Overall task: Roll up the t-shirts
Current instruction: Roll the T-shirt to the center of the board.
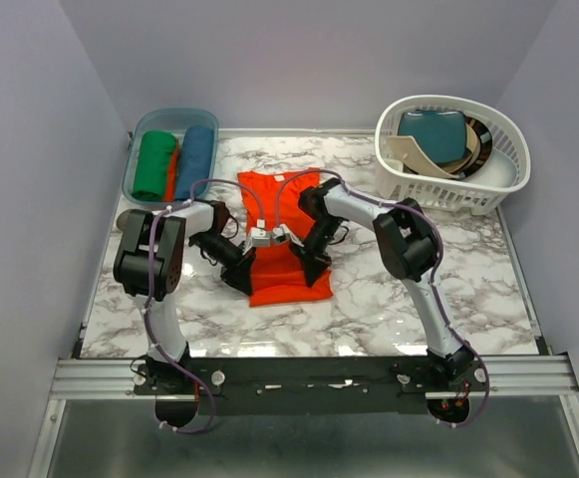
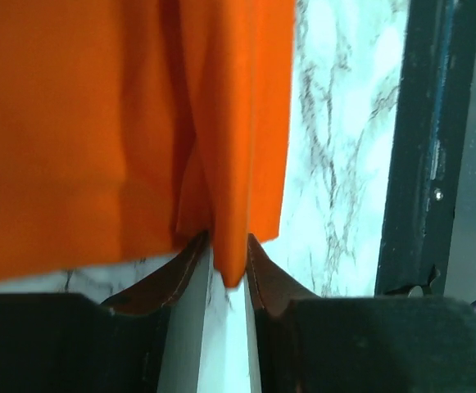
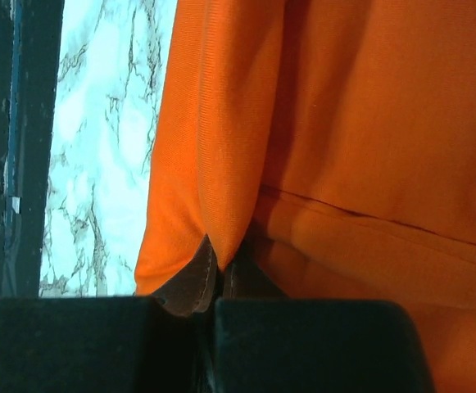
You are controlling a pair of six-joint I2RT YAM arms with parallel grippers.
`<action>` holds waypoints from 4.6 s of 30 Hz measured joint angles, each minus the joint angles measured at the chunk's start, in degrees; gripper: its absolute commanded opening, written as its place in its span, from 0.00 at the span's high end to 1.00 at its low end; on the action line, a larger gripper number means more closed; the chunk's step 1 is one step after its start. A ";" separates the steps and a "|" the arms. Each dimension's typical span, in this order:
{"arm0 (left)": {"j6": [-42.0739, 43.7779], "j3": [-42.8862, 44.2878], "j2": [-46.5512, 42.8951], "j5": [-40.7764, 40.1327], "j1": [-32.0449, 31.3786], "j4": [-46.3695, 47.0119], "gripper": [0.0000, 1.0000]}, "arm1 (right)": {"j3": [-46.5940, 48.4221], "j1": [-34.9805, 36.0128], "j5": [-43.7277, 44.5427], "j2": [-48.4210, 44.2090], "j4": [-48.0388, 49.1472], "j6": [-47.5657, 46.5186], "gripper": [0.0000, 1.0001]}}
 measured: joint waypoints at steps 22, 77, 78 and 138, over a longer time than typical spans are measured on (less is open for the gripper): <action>-13.07 -41.42 -69.46 -20.76 -22.14 40.00 0.11 | 14.67 0.72 3.54 10.01 -9.84 17.73 0.93; -24.30 -37.55 -43.30 -28.83 -32.04 53.18 1.00 | -47.30 -5.64 16.81 -53.11 39.19 21.88 0.28; -24.33 -36.09 -42.29 -27.02 -30.60 51.63 1.00 | -51.25 -2.78 17.44 -56.76 43.23 21.29 0.27; -27.89 -44.13 -62.79 -17.51 -17.53 50.86 0.07 | -53.64 17.62 31.39 -44.28 60.37 30.18 0.92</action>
